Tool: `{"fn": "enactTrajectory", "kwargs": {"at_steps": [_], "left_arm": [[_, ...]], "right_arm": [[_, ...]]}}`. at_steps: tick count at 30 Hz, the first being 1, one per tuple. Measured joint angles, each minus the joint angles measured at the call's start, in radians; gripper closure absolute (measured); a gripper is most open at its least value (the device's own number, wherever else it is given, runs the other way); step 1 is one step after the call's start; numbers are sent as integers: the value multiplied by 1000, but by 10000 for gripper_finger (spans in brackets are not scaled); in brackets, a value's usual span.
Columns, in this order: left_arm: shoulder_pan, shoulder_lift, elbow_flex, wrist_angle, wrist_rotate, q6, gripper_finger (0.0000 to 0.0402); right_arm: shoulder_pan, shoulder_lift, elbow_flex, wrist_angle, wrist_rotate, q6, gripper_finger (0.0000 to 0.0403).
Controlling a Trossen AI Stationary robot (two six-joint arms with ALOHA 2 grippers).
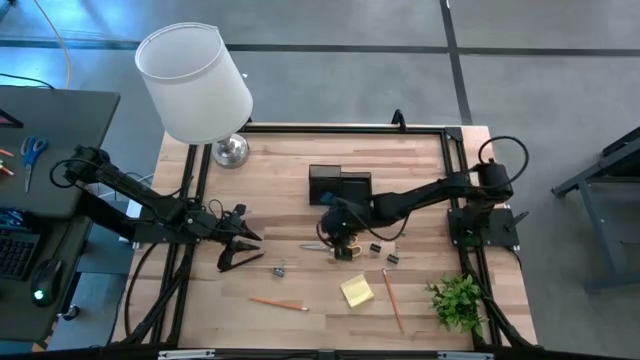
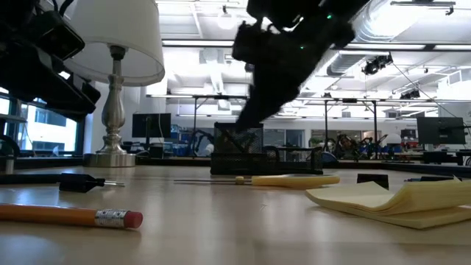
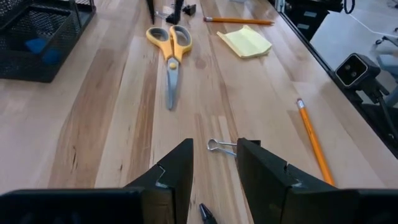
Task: Pick and place office supplies into organizer
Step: Put the bottom right black binder clip into the black desk organizer
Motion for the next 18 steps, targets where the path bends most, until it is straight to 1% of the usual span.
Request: {"fn": "enactTrajectory", "kwargs": {"at_steps": [4,9,12,15,18], "left_arm": [[0,1,0,5,0,2,291],[0,1,0,15,7,36,291],[0,1,0,14,8,44,291],[0,1,0,9,14,59,291],[0,1,0,11,27,98,291]], "right_arm": [[36,-50,0,-185,0,159,290],[107,-127,0,-400,-6,294,290],[154,-149,0,-516,20,384,290],[191,-146,0,-574,35,490,290],[221,-138,-1,-575,56,564,290]]}}
